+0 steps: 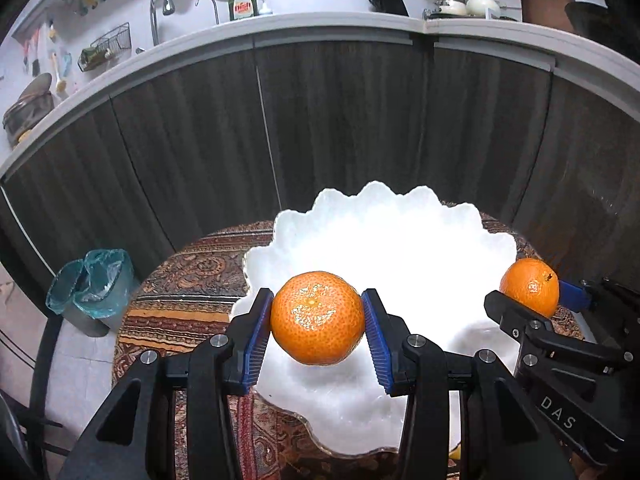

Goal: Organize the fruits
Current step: 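Lift both tangerines and carry them over the white bowl with both tools, then open both tools to drop the tangerines into the white bowl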

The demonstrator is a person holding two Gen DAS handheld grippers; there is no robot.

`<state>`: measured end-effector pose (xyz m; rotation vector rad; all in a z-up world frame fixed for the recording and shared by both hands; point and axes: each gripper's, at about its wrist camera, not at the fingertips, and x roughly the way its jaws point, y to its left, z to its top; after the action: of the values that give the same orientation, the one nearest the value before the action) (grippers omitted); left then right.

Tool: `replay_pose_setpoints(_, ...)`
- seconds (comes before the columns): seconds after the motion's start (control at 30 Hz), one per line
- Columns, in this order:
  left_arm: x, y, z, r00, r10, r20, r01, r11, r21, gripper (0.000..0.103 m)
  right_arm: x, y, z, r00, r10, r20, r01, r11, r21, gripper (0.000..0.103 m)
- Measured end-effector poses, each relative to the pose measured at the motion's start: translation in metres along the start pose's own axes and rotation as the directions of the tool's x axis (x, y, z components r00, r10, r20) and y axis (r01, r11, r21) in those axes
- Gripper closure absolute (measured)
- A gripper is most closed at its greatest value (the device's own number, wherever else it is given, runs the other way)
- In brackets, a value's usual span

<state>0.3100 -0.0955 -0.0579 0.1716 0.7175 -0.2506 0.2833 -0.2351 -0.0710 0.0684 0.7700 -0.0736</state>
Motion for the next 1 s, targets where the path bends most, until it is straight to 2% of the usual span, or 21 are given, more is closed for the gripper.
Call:
replay_pose_setpoints(0.23,0.019,-0.001,-0.007,0.996,-0.031,-0.083,0.029,0.999,-0.015,0.058,0.018,-0.003,-0.002,0.999,0.01,-0.048,-0.01,1.0,0.006,0.054)
replay_pose_setpoints(0.3,0.02,-0.001,-0.008,0.996,-0.022,-0.085,0.021,1.0,-0.011,0.056,0.02,-0.002,-0.003,0.998,0.013,-0.054,-0.013,1.0,0.004,0.054)
replay_pose_setpoints(0.33,0.019,-0.001,-0.009,0.996,-0.017,-0.082,0.016,1.0,-0.01,0.053,0.02,-0.001,-0.004,0.998,0.009,-0.056,-0.009,1.0,0.004,0.054)
replay_pose_setpoints(0.4,0.016,0.001,-0.008,0.998,-0.001,-0.069,0.0,1.0,-0.012,0.034,0.02,-0.002,-0.004,0.998,0.002,-0.055,-0.002,1.0,0.005,0.053)
replay_pose_setpoints(0.43,0.014,0.002,-0.008,0.998,0.01,-0.059,-0.01,1.0,-0.015,0.032,0.02,-0.003,-0.004,0.998,-0.005,-0.055,0.006,1.0,0.004,0.052)
replay_pose_setpoints(0.47,0.011,0.003,-0.007,0.999,0.019,-0.051,-0.02,1.0,-0.015,0.029,0.019,-0.003,-0.003,0.999,-0.017,-0.048,0.017,1.0,0.003,0.046)
replay_pose_setpoints(0.5,0.009,0.004,-0.006,0.999,0.025,-0.048,-0.025,1.0,-0.014,0.027,0.017,-0.004,-0.002,0.999,-0.026,-0.042,0.026,1.0,0.003,0.034)
replay_pose_setpoints(0.57,0.005,0.006,-0.005,0.998,0.038,-0.041,-0.038,0.999,-0.011,0.023,0.011,-0.004,-0.001,0.998,-0.057,-0.011,0.057,0.998,0.004,0.02)
replay_pose_setpoints(0.6,0.003,0.007,-0.004,0.998,0.046,-0.036,-0.047,0.999,-0.01,0.02,0.007,-0.005,0.0,0.998,-0.068,0.006,0.068,0.998,0.002,0.018)
replay_pose_setpoints(0.77,-0.02,0.012,-0.002,0.994,0.104,0.019,-0.104,0.995,-0.006,0.007,-0.011,-0.002,0.006,0.988,-0.137,0.066,0.138,0.99,-0.009,0.014)
replay_pose_setpoints(1.0,-0.063,0.012,-0.004,0.987,0.126,0.097,-0.126,0.992,-0.005,0.005,-0.045,0.001,0.006,0.984,-0.133,0.117,0.134,0.991,-0.004,0.014)
